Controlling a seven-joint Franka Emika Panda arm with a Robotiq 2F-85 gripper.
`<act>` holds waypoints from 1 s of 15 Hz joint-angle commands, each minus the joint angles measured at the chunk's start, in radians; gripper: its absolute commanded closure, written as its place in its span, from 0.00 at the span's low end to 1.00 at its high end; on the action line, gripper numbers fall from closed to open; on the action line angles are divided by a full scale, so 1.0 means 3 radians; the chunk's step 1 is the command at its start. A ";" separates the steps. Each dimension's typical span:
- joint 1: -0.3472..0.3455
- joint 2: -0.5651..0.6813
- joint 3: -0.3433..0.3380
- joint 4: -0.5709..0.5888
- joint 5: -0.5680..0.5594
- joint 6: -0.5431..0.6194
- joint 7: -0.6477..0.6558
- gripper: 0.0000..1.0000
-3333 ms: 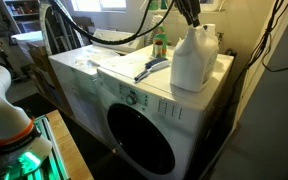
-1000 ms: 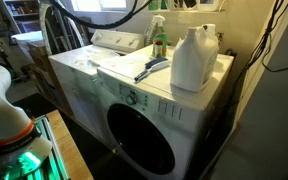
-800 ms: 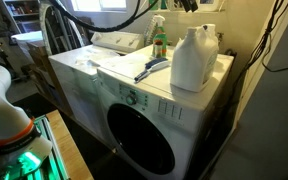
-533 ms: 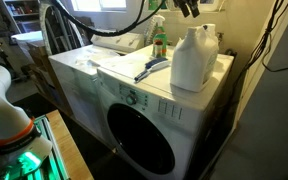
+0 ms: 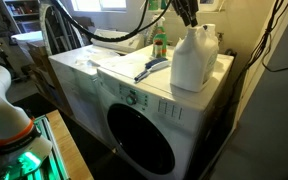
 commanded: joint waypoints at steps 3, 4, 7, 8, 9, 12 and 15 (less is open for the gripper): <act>-0.0010 0.0021 -0.0024 0.0043 0.0035 -0.0158 0.0033 0.60; -0.0011 0.0022 -0.0025 0.0047 0.0041 -0.0159 0.0036 0.69; -0.0013 0.0021 -0.0028 0.0057 0.0063 -0.0158 0.0036 0.77; -0.0013 0.0020 -0.0028 0.0061 0.0065 -0.0157 0.0036 0.76; -0.0014 0.0019 -0.0029 0.0060 0.0065 -0.0154 0.0036 0.79; -0.0014 0.0018 -0.0031 0.0066 0.0066 -0.0155 0.0038 0.84; -0.0016 0.0025 -0.0037 0.0066 0.0072 -0.0160 0.0033 0.93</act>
